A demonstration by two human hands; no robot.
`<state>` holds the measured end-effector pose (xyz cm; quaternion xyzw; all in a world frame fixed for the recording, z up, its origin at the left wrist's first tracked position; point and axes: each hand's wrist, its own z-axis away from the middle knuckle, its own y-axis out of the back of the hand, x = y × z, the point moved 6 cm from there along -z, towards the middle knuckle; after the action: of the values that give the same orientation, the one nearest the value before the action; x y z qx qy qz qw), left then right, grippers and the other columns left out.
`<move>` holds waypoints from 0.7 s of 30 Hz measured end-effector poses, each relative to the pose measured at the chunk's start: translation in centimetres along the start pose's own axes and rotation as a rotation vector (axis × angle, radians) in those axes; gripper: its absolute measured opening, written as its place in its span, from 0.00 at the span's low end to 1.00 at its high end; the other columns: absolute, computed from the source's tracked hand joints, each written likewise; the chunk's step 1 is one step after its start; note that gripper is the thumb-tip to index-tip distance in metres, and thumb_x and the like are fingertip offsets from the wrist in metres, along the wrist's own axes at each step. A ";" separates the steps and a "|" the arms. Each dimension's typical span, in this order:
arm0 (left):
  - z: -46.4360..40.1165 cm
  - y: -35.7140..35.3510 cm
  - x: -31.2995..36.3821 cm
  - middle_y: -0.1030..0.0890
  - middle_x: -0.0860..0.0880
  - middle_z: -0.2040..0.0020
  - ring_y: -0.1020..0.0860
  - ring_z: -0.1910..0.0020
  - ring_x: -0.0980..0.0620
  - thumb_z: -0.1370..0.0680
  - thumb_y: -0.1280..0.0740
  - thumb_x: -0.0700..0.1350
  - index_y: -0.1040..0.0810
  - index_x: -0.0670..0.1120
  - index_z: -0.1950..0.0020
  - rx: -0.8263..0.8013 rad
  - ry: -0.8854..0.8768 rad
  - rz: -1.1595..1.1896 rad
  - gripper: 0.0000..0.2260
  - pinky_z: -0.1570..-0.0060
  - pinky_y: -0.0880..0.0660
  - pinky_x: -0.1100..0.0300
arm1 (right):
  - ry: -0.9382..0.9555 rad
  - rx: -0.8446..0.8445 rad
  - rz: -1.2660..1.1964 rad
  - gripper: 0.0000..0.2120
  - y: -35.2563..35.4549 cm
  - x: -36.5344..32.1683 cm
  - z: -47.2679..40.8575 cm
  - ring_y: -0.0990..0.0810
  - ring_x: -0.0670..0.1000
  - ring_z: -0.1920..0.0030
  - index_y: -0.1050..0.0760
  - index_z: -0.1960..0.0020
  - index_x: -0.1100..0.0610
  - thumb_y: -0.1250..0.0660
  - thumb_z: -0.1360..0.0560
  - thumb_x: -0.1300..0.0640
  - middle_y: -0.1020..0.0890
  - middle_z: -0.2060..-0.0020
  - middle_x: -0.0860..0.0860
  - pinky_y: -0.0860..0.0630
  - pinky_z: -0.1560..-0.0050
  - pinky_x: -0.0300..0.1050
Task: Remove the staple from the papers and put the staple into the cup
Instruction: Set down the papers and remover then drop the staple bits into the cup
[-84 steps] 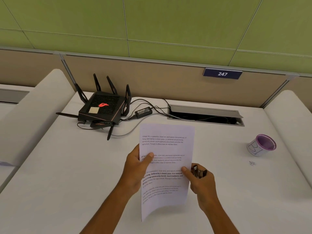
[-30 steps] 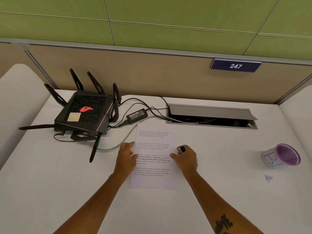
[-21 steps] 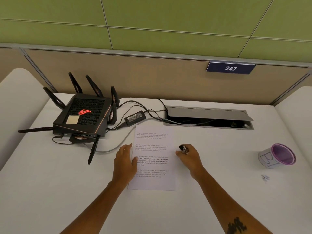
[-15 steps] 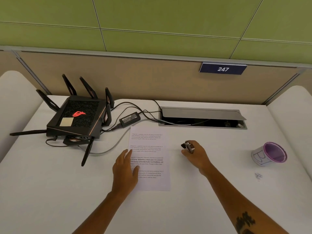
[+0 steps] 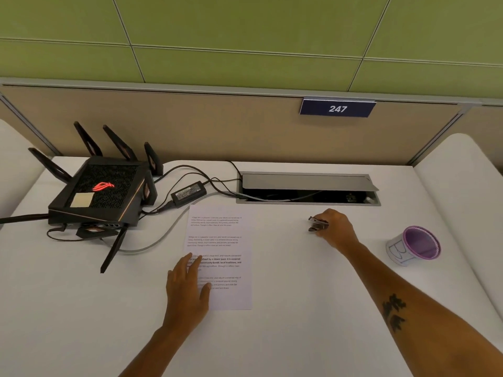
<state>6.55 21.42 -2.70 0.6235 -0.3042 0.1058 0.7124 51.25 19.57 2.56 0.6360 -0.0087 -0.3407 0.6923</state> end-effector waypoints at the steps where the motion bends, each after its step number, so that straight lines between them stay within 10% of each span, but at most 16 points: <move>1: 0.0 -0.2 0.0 0.31 0.41 0.21 0.30 0.24 0.36 0.25 0.25 0.47 0.32 0.47 0.22 0.002 0.001 -0.002 0.33 0.26 0.32 0.28 | 0.018 -0.010 0.034 0.16 0.1 0.3 -0.3 0.18 0.56 0.50 0.14 0.45 0.55 0.21 0.31 0.64 0.17 0.52 0.53 0.22 0.51 0.46; 13: 0.2 -1.8 2.5 0.34 0.41 0.18 0.36 0.18 0.37 0.23 0.33 0.55 0.34 0.45 0.19 0.016 0.022 -0.025 0.34 0.18 0.47 0.32 | 0.191 -0.064 0.094 0.15 -0.4 2.3 -3.2 0.19 0.60 0.45 0.17 0.38 0.63 0.25 0.25 0.67 0.18 0.46 0.60 0.21 0.45 0.49; 21: 0.8 -2.7 4.5 0.43 0.43 0.14 0.45 0.14 0.40 0.20 0.38 0.61 0.41 0.46 0.16 -0.002 -0.008 -0.055 0.36 0.16 0.53 0.33 | 0.166 0.037 0.062 0.35 -0.3 3.3 -0.3 0.30 0.61 0.25 0.31 0.23 0.57 0.22 0.26 0.55 0.27 0.25 0.57 0.32 0.26 0.56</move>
<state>11.34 19.12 -2.35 0.6315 -0.2897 0.0835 0.7144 53.79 18.19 0.85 0.6742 0.0225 -0.2650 0.6890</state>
